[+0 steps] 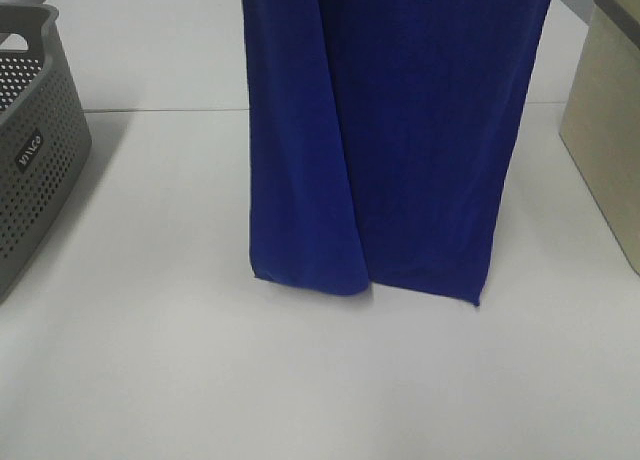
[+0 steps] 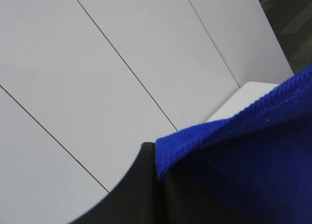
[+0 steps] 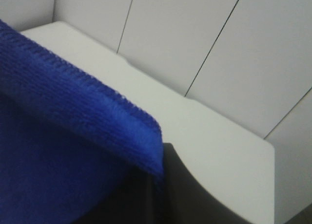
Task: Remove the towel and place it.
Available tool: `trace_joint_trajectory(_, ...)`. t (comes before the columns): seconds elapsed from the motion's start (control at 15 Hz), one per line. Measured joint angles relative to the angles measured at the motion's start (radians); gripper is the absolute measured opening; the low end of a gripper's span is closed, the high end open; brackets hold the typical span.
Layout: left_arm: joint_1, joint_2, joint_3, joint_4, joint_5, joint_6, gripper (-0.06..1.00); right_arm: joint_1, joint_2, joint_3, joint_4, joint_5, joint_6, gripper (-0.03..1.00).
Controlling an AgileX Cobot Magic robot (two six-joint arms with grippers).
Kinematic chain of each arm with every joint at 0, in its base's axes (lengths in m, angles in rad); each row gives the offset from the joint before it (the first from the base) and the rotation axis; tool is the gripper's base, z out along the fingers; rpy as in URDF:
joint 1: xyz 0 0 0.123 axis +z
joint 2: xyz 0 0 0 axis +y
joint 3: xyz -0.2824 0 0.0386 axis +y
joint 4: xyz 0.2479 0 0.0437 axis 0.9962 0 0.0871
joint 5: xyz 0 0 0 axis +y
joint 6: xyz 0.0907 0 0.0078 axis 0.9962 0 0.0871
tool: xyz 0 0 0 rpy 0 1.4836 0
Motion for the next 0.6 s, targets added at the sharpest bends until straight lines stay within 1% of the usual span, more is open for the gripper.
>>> trace_joint_trajectory(0.07, 0.018, 0.018, 0.000, 0.000, -0.049, -0.004, 0.00, 0.000, 0.019, 0.000, 0.001, -0.056, -0.004, 0.02)
trace_joint_trajectory(0.13, 0.052, 0.054, 0.000, 0.001, -0.161, -0.015, 0.00, 0.000, 0.069, -0.001, 0.018, -0.206, -0.013, 0.02)
trace_joint_trajectory(0.2, 0.090, 0.091, 0.000, 0.001, -0.282, -0.022, 0.00, 0.000, 0.118, -0.016, 0.034, -0.324, -0.031, 0.02)
trace_joint_trajectory(0.27, 0.126, 0.128, 0.000, 0.001, -0.412, -0.035, 0.00, 0.000, 0.182, -0.061, 0.047, -0.424, -0.041, 0.02)
trace_joint_trajectory(0.33, 0.160, 0.169, -0.012, 0.001, -0.543, -0.041, 0.00, 0.000, 0.245, -0.128, 0.053, -0.487, -0.045, 0.02)
trace_joint_trajectory(0.4, 0.190, 0.221, -0.046, 0.002, -0.625, -0.041, 0.00, 0.001, 0.309, -0.212, 0.057, -0.521, -0.043, 0.02)
trace_joint_trajectory(0.47, 0.213, 0.261, -0.088, 0.006, -0.653, -0.041, 0.00, 0.002, 0.372, -0.303, 0.064, -0.530, -0.036, 0.02)
trace_joint_trajectory(0.6, 0.225, 0.303, -0.142, 0.011, -0.654, -0.041, 0.00, 0.004, 0.435, -0.387, 0.078, -0.537, -0.025, 0.02)
